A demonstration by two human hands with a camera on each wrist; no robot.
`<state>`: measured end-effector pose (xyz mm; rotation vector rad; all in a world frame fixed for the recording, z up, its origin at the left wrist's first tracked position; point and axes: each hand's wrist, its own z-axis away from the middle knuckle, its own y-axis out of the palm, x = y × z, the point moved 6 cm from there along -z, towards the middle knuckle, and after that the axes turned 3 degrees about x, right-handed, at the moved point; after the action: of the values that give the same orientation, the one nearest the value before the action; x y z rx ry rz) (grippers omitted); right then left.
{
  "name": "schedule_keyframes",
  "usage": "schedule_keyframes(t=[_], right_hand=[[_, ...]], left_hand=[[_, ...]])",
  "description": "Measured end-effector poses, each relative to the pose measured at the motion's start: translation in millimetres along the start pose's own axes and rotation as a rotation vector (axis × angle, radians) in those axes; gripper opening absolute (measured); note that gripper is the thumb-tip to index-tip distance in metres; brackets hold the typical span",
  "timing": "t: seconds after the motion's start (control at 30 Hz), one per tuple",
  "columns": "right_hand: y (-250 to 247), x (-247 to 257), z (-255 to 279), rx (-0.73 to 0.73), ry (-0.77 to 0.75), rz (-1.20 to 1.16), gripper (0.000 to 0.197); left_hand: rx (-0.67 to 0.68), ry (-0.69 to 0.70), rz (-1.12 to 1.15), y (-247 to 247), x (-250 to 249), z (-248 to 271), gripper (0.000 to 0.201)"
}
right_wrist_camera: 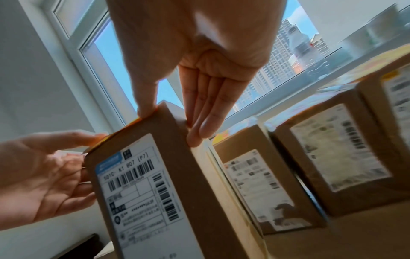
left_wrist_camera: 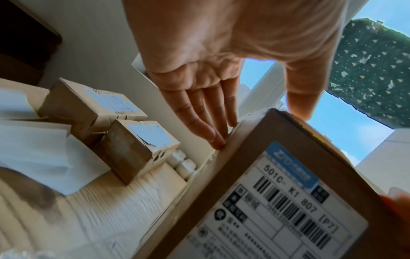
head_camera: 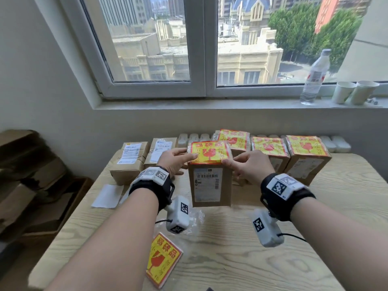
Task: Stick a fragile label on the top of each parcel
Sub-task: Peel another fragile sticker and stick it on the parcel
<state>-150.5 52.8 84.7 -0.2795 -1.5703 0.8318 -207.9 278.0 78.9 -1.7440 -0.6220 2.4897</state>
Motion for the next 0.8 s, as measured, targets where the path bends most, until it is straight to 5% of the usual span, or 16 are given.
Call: schedule_keyframes(t=[0.23,0.53,0.67,0.8], right_hand=[[46.2,47.8,-43.3,0.028,-0.043,0.056,0.041],[87.4,35.9,-105.0,0.09,0.123,0.133,0.032],[88.1,28.4,-116.4,0.01,0.176,0.111,0.033],[67.0,30.7,-113.3,-0.207,0.105,0.312,0.023]], left_hand=[[-0.083,-0.008,0.103,-58.2,8.6,-35.9,0.043],[0.007,-0.079,0.047,-64.4,28.8,-112.8,0.056],[0.028,-0.141,-0.073,-50.4,55.1,-143.7,0.055],[0.059,-0.207,-0.042,-33.5,67.1,-154.0,0.02]])
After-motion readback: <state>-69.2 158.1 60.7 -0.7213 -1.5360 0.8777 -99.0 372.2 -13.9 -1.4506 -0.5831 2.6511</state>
